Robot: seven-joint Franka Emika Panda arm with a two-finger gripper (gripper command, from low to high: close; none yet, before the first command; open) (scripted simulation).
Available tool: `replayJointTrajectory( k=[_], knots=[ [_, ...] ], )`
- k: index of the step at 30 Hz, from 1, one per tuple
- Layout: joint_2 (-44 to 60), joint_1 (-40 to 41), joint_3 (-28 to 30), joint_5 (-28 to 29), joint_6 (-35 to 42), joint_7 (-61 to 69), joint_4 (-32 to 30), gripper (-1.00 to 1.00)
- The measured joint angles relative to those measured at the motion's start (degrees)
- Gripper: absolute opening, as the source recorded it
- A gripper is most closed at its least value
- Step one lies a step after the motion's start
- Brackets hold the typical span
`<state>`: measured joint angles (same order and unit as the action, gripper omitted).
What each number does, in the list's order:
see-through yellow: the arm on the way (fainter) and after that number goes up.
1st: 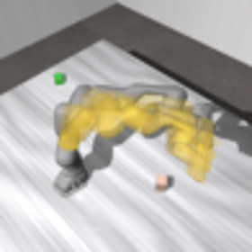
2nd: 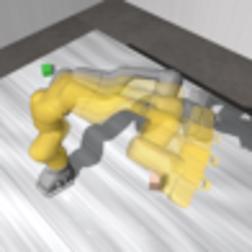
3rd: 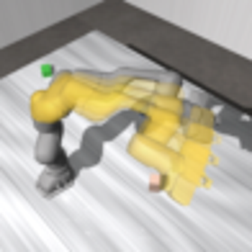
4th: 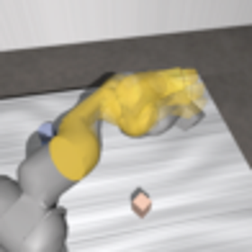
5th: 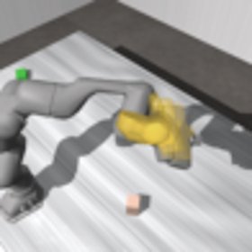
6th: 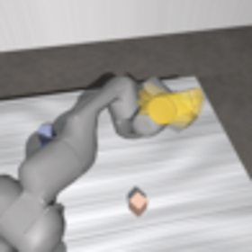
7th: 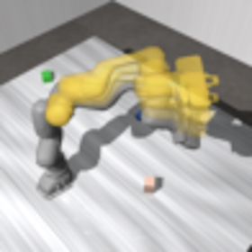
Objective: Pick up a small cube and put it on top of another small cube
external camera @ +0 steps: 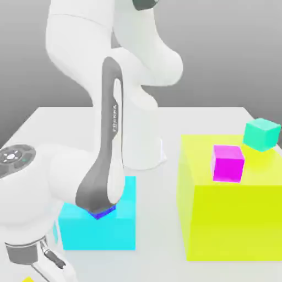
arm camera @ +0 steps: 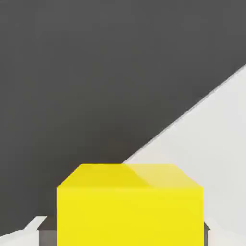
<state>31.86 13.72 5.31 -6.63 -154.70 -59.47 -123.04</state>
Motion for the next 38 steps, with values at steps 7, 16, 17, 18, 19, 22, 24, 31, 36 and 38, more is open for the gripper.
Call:
replayJointTrajectory(
  k=[7, 16, 17, 18, 19, 22, 24, 31, 36, 38],
  knots=[
    [-12.55, -1.84, -2.62, -0.45, 8.59, 2.99, -0.46, -1.00],
    [-31.14, -14.27, -14.80, -3.77, 20.89, 22.83, -4.54, -1.00],
    [-33.26, -16.89, -15.36, -4.13, 22.40, 25.28, -5.26, -1.00],
    [-35.37, -18.54, -15.74, -4.46, 23.90, 27.70, -5.98, -1.00],
    [-37.48, -20.16, -15.99, -4.73, 25.37, 30.07, -6.72, -1.00],
    [-43.89, -24.26, -17.98, -5.75, 29.91, 37.39, -8.87, -1.00],
    [-48.21, -27.55, -19.50, -6.42, 32.98, 42.34, -10.32, -1.00],
    [-60.24, -37.27, -24.55, -4.43, 40.59, 55.67, -17.97, -1.00],
    [-57.81, -37.54, -26.26, -4.38, 32.80, 56.01, -23.82, 1.00],
    [-57.81, -37.54, -26.26, -4.37, 32.80, 56.01, -23.82, 1.00]
  ],
)
